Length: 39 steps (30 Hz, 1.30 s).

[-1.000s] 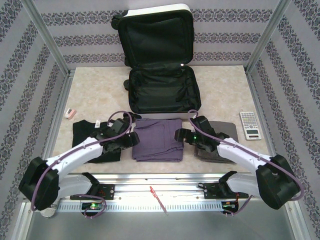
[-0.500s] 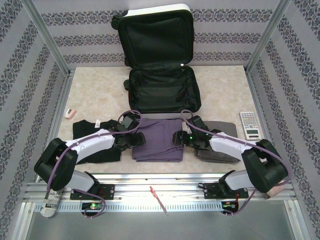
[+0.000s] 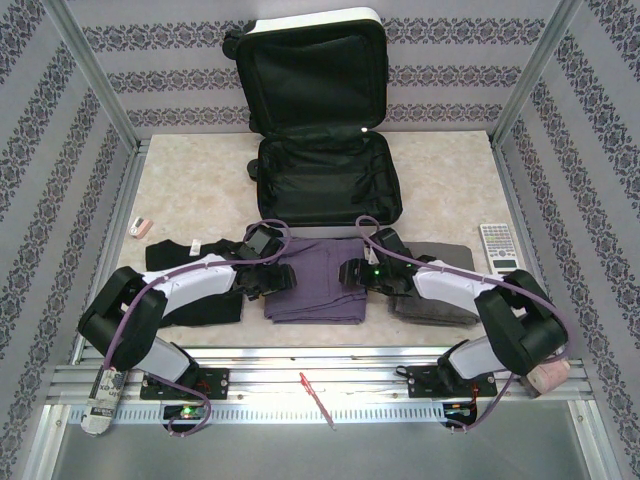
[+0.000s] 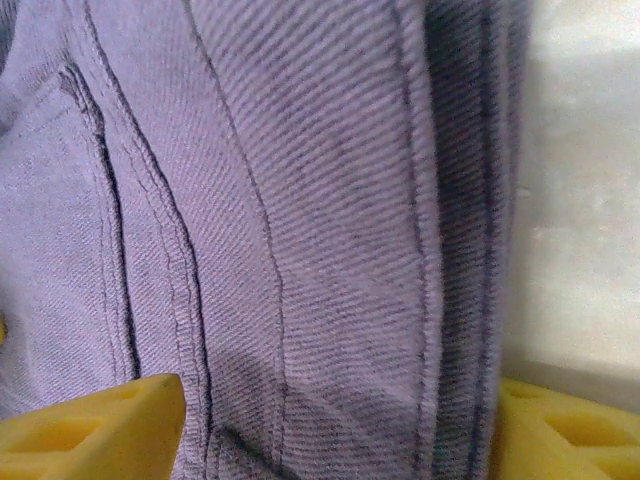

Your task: Pack the luggage

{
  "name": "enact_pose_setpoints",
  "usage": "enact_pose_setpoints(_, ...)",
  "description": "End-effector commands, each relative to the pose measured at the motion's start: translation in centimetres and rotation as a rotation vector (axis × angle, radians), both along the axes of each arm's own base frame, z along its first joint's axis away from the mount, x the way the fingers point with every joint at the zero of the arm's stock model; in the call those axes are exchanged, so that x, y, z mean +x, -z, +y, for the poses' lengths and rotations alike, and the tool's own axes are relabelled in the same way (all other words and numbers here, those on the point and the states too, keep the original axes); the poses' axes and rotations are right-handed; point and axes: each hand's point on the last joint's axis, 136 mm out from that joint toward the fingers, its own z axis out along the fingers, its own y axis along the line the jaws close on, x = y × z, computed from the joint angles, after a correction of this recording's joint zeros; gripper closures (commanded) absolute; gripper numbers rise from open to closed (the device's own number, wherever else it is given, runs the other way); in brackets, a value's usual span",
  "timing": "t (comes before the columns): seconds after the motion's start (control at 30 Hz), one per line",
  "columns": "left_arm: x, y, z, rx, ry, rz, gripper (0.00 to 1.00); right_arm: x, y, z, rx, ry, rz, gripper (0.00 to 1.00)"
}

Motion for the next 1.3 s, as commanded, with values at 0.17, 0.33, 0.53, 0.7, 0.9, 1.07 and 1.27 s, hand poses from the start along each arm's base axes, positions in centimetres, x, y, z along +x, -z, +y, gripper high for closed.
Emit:
enact_pose_setpoints(0.17, 0.5, -0.3, -1.7, -0.047, 0.044, -0.033, 0.38, 0.1, -0.4, 2.3, 0.048, -0.047, 0.011, 0.38)
enact_pose_setpoints(0.33, 0.4, -0.3, -2.1, -0.045, 0.065, -0.033, 0.57, 0.1, -0.8, 2.7, 0.065, -0.062, 0.003, 0.53)
enact_pose_setpoints(0.53, 0.3, -1.0, -2.4, -0.032, 0.111, -0.044, 0.84, -0.2, -1.3, 2.9, 0.076, -0.090, -0.008, 0.89)
enact_pose_setpoints(0.7, 0.4, -3.3, -2.0, 0.010, 0.160, -0.081, 1.00, -0.3, -3.2, 3.0, 0.081, -0.136, -0.064, 1.00)
enact_pose_setpoints(0.9, 0.3, -8.7, -2.1, -0.034, 0.193, -0.173, 1.00, -1.1, -8.8, 3.8, 0.155, -0.252, -0.182, 1.00)
enact_pose_setpoints(1.07, 0.6, -14.1, -2.5, -0.111, 0.188, -0.284, 1.00, -1.2, -14.0, 4.2, 0.204, -0.290, -0.231, 1.00)
enact_pose_setpoints(1.27, 1.7, -20.3, -2.5, -0.125, 0.194, -0.397, 1.00, 0.4, -20.7, 3.6, 0.221, -0.308, -0.329, 1.00)
